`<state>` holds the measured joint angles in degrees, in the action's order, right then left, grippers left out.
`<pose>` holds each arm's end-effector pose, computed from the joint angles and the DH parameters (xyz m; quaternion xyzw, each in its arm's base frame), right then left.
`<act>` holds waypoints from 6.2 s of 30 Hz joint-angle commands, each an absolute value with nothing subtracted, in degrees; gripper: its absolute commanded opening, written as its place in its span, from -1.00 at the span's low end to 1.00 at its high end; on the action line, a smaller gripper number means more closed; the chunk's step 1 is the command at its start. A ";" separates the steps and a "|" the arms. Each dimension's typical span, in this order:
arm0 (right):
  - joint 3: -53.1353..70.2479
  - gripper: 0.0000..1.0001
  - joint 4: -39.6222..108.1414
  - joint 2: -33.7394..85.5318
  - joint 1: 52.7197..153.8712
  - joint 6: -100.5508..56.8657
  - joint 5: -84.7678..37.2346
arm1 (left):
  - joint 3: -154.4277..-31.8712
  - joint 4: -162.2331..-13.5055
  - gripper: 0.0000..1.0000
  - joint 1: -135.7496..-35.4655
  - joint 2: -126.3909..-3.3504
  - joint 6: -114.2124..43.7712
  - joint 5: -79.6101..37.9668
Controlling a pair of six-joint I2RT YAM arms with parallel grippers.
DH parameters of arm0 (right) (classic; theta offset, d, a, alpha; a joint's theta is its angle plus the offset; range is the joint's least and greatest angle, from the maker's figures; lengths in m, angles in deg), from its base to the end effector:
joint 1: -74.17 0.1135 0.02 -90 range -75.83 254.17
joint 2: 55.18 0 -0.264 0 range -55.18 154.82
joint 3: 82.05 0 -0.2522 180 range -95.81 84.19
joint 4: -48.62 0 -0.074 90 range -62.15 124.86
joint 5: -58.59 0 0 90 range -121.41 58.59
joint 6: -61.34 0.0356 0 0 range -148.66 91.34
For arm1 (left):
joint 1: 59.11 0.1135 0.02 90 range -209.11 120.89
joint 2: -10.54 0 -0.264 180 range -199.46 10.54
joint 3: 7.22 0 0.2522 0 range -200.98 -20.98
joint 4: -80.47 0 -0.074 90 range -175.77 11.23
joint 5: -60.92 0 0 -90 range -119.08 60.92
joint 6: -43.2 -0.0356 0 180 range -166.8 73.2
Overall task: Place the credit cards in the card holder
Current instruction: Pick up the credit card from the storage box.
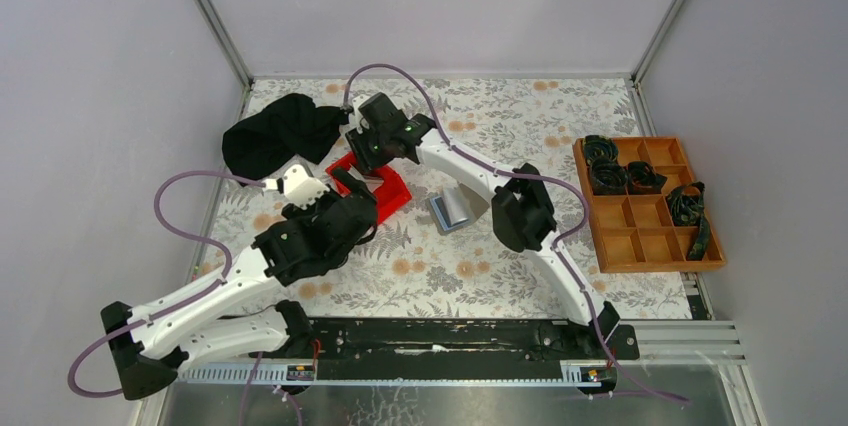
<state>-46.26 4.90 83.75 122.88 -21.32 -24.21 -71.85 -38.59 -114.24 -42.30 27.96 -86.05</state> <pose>0.3634 0.4206 0.2422 -0.3430 0.8311 0.2539 0.3566 0.1208 -0.1212 0.3048 -0.3044 0.7833 -0.0886 0.5348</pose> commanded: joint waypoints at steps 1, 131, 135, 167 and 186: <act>-50.11 -0.06 5.58 84.46 123.03 -22.19 -21.83 | -72.37 -35.72 0.99 -114.25 -40.93 30.45 -88.72; -5.03 -1.00 -1.68 29.88 110.57 -21.04 -14.28 | -58.11 -101.34 1.00 -94.35 -49.28 -8.96 -30.09; 0.78 -1.00 -3.03 23.68 108.30 -19.14 -8.33 | -58.71 -109.41 0.96 -93.44 -54.00 -9.94 -16.66; 15.52 -1.00 2.69 16.65 99.00 -9.85 17.11 | -56.42 -128.24 0.40 -92.17 -65.13 -0.34 18.61; 14.28 -0.98 3.19 20.97 98.77 -10.11 17.46 | -52.77 -138.86 -1.00 -90.40 -69.66 5.99 20.12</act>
